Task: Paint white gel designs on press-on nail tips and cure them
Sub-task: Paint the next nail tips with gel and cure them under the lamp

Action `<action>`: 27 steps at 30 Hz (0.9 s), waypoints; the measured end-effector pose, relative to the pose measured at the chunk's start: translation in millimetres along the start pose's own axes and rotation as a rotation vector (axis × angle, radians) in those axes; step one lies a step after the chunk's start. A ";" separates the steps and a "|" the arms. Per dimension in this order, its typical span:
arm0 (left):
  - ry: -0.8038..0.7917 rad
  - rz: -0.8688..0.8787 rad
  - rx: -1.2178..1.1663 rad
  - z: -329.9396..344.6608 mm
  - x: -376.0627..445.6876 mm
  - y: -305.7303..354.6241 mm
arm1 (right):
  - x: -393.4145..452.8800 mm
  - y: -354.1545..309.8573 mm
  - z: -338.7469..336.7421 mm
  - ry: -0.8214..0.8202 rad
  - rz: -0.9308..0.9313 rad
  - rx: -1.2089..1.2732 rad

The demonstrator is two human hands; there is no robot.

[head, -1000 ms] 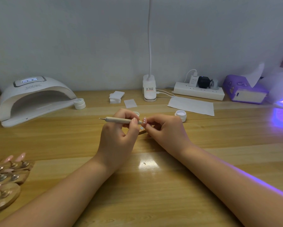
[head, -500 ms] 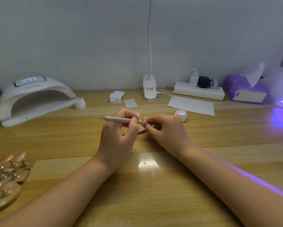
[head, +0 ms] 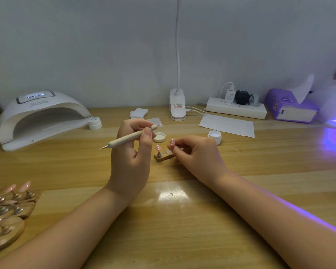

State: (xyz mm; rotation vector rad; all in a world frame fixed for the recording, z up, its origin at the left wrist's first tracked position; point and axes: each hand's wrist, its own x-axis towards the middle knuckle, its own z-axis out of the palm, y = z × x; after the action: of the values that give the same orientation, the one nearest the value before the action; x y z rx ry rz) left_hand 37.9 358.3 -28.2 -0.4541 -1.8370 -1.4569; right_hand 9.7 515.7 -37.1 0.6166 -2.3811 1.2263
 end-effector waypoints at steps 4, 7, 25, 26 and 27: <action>-0.008 -0.051 0.040 -0.9 -0.2 -7.1 | -0.2 0.7 0.0 -0.007 -0.003 -0.004; -0.021 -0.076 0.064 -0.4 -0.1 -11.7 | 0.3 0.7 0.7 -0.004 -0.008 -0.012; -0.234 -0.323 0.265 1.0 -2.2 -30.7 | 2.8 2.9 2.7 -0.033 -0.017 -0.137; -0.239 -0.324 0.265 1.2 -2.3 -30.4 | 3.0 3.2 2.8 -0.041 -0.016 -0.144; -0.241 -0.325 0.265 1.1 -2.4 -30.1 | 3.4 3.5 3.1 -0.053 -0.011 -0.147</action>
State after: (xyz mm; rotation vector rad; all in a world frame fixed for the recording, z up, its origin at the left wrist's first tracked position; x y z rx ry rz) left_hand 18.9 351.0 -50.5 -0.2129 -2.3467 -1.3812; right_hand 4.7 514.3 -39.2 0.6221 -2.4812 1.0304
